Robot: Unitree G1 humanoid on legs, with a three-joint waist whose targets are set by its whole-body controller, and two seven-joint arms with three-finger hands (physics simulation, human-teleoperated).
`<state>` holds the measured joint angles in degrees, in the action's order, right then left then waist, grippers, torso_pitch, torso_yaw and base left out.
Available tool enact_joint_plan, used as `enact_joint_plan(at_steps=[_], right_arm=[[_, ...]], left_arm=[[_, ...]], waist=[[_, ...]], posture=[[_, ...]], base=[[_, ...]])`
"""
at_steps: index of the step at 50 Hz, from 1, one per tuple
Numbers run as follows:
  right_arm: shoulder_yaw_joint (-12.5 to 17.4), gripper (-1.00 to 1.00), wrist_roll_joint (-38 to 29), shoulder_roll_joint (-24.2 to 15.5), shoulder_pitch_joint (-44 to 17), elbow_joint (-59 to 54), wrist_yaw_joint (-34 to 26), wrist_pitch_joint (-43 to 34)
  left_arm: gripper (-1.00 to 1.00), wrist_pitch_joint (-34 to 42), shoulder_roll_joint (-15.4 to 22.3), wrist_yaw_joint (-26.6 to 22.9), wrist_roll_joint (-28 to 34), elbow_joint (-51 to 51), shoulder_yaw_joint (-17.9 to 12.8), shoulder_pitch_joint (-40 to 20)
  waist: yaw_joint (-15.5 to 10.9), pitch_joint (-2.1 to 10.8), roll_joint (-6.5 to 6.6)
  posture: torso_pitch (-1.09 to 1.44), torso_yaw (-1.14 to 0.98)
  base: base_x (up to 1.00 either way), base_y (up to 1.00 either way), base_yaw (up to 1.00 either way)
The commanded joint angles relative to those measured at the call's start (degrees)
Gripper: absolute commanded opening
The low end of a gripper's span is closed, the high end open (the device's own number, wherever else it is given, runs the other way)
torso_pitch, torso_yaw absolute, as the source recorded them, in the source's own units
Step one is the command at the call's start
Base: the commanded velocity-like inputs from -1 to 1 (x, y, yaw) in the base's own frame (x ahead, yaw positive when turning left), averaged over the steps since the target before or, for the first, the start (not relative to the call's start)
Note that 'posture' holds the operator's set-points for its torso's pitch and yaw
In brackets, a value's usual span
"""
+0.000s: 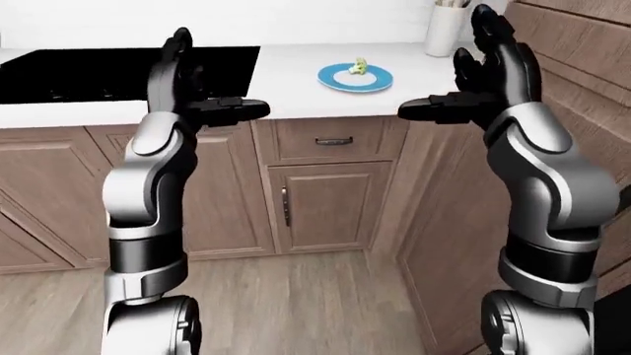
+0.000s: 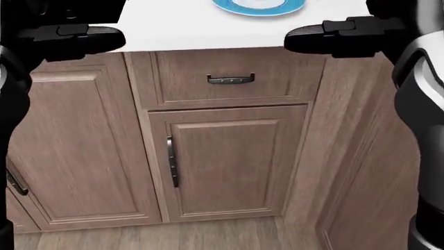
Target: Place the broccoli on the rack of the oven.
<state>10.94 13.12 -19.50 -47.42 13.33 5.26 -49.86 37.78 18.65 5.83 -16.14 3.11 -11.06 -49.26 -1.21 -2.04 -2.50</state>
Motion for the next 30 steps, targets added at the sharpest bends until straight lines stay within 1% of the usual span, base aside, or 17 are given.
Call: enact_joint_plan(at_steps=[1, 2, 3, 4, 5, 7, 10, 13, 15, 16, 18, 21, 24, 26, 28, 29, 30], right_arm=[[0.7, 1.00, -0.4, -0.7, -1.3, 0.9, 0.1, 1.5], [0.8, 1.00, -0.4, -0.7, -1.3, 0.9, 0.1, 1.6], [0.8, 1.00, -0.4, -0.7, -1.3, 0.9, 0.1, 1.5], [0.9, 1.00, -0.4, -0.7, -1.3, 1.2, 0.1, 1.3], [0.8, 1.00, -0.4, -0.6, -1.3, 1.2, 0.1, 1.3], [0.8, 1.00, -0.4, -0.6, -1.3, 1.2, 0.1, 1.4], [1.1, 1.00, -0.1, -0.6, -1.4, 1.2, 0.2, 1.2], [1.1, 1.00, 0.0, -0.7, -1.4, 1.2, 0.2, 1.3], [1.1, 1.00, 0.1, -0.8, -1.5, 1.3, 0.3, 1.1], [1.1, 1.00, 0.1, -0.8, -1.4, 1.4, 0.3, 1.1], [1.0, 1.00, 0.1, -0.7, -1.3, 1.3, 0.3, 1.3], [1.0, 1.00, 0.1, -0.8, -1.4, 1.0, 0.2, 1.5], [0.8, 1.00, 0.0, -0.7, -1.4, 0.9, 0.2, 1.6], [0.8, 1.00, -0.1, -0.7, -1.3, 0.7, 0.1, 1.8], [1.0, 1.00, -0.1, -0.8, -1.2, 0.7, 0.1, 1.8], [1.0, 1.00, -0.1, -0.8, -1.3, 0.8, 0.1, 1.7], [1.0, 1.00, -0.1, -0.8, -1.3, 0.8, 0.2, 1.7]], left_arm=[[1.00, -1.5, 0.3, -0.1, -0.3, -1.7, 0.1, -1.8], [1.00, -1.5, 0.2, -0.1, -0.3, -1.7, 0.1, -1.8], [1.00, -1.4, 0.3, -0.1, -0.3, -1.8, 0.1, -1.8], [1.00, -1.4, 0.3, -0.1, -0.5, -1.9, 0.0, -1.9], [1.00, -1.4, 0.3, 0.0, -0.4, -1.9, 0.1, -1.8], [1.00, -1.4, 0.3, -0.1, -0.4, -1.9, 0.1, -1.8], [1.00, -2.3, 0.3, -0.2, -0.2, -0.9, 0.2, -1.8], [1.00, -2.1, 0.3, -0.2, -0.3, -1.1, 0.2, -1.8], [1.00, -1.7, 0.4, -0.1, -0.4, -1.5, 0.1, -1.9], [1.00, -1.7, 0.4, -0.1, -0.4, -1.5, 0.1, -1.8], [1.00, -1.6, 0.5, 0.0, -0.5, -1.6, 0.0, -1.8], [1.00, -1.6, 0.7, 0.0, -0.6, -1.5, -0.1, -2.1], [1.00, -1.5, 0.9, 0.1, -0.9, -1.5, -0.3, -2.1], [1.00, -1.8, 0.9, 0.1, -0.9, -1.2, -0.2, -2.1], [1.00, -1.9, 1.0, 0.0, -0.9, -1.0, -0.3, -2.2], [1.00, -2.0, 1.0, 0.0, -0.9, -1.0, -0.2, -2.1], [1.00, -2.0, 0.9, 0.0, -0.9, -1.0, -0.2, -2.0]], waist=[[0.1, 1.50, -0.97], [0.3, 1.63, -2.46], [0.7, 1.34, -0.09], [0.3, 1.27, -1.26], [0.7, 1.34, -1.07], [0.8, 1.60, -0.24], [1.1, 0.86, 1.48], [1.6, 0.76, 3.99], [1.9, 1.76, 7.37], [1.6, 1.77, 5.84], [1.5, 1.25, 6.49], [1.0, 1.69, 5.06], [0.7, 1.10, 3.48], [0.4, 0.96, 1.88], [0.1, 1.56, -1.05], [-0.2, 2.33, -1.49], [0.6, 1.42, -0.47]], posture=[[0.00, 0.00], [0.00, 0.00], [0.00, 0.00], [0.00, 0.00], [0.00, 0.00], [0.00, 0.00], [0.00, 0.00], [0.00, 0.00], [0.00, 0.00], [0.00, 0.00], [0.00, 0.00], [0.00, 0.00], [0.00, 0.00], [0.00, 0.00], [0.00, 0.00], [0.00, 0.00], [0.00, 0.00]], base=[[0.21, 0.00, 0.00], [0.21, 0.00, 0.00], [0.21, 0.00, 0.00], [0.21, 0.00, 0.00], [0.21, 0.00, 0.00], [0.21, 0.00, 0.00], [0.21, 0.00, 0.00], [0.21, 0.00, 0.00], [0.21, 0.00, 0.00], [0.21, 0.00, 0.00], [0.21, 0.00, 0.00], [0.21, 0.00, 0.00], [0.21, 0.00, 0.00], [0.21, 0.00, 0.00], [0.21, 0.00, 0.00], [0.22, 0.00, 0.00], [0.20, 0.00, 0.00]])
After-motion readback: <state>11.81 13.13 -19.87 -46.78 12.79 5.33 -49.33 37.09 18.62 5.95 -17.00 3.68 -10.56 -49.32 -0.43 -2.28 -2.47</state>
